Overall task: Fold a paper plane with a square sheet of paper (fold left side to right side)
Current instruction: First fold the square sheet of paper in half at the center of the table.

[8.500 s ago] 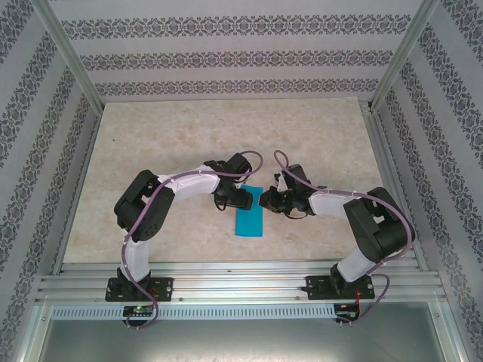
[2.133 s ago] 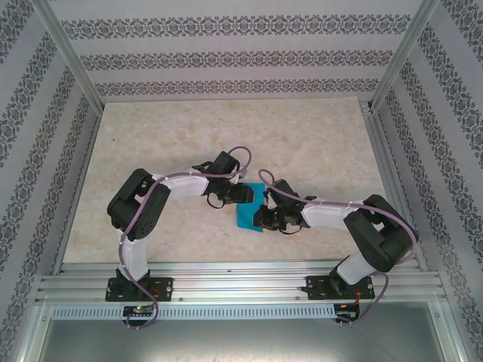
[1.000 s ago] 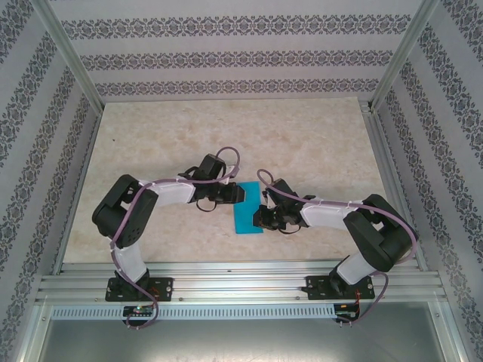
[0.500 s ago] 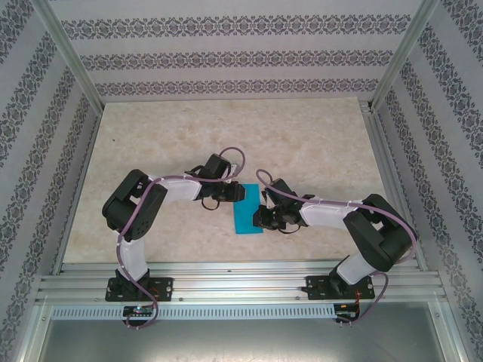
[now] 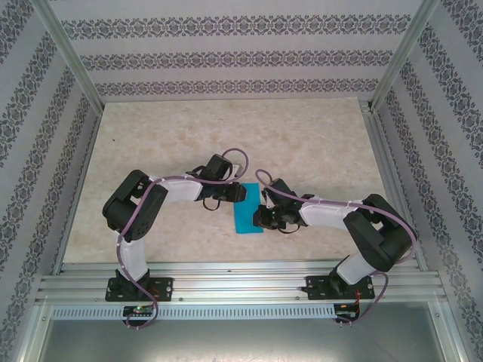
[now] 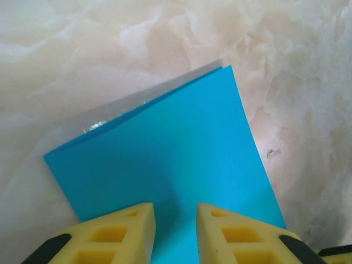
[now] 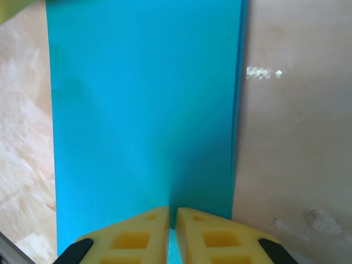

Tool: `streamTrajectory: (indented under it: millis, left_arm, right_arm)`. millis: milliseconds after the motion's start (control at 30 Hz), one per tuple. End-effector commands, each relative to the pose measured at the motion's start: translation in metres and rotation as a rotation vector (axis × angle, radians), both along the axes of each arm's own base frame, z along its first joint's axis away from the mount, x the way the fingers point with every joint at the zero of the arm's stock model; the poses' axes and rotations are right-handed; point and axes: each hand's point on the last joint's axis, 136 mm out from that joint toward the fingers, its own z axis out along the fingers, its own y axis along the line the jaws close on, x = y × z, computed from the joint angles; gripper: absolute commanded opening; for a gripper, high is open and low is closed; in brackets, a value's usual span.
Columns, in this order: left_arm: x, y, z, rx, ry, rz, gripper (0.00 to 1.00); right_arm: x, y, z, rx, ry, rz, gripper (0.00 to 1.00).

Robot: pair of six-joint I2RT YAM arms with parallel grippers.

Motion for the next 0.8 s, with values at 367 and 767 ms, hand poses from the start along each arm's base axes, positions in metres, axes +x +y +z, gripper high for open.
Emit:
streamTrajectory:
  millis: [367,767]
  left_arm:
    - [0.052,0.023,-0.006,0.127,-0.135,0.096,0.32]
    - [0.060,0.063,-0.012,0.121,-0.135,0.170,0.34]
  right_arm:
    - [-0.038,-0.059,-0.047,-0.288,0.134,-0.016,0.15]
    - [-0.038,-0.057,-0.047,-0.276,0.135,-0.011,0.15]
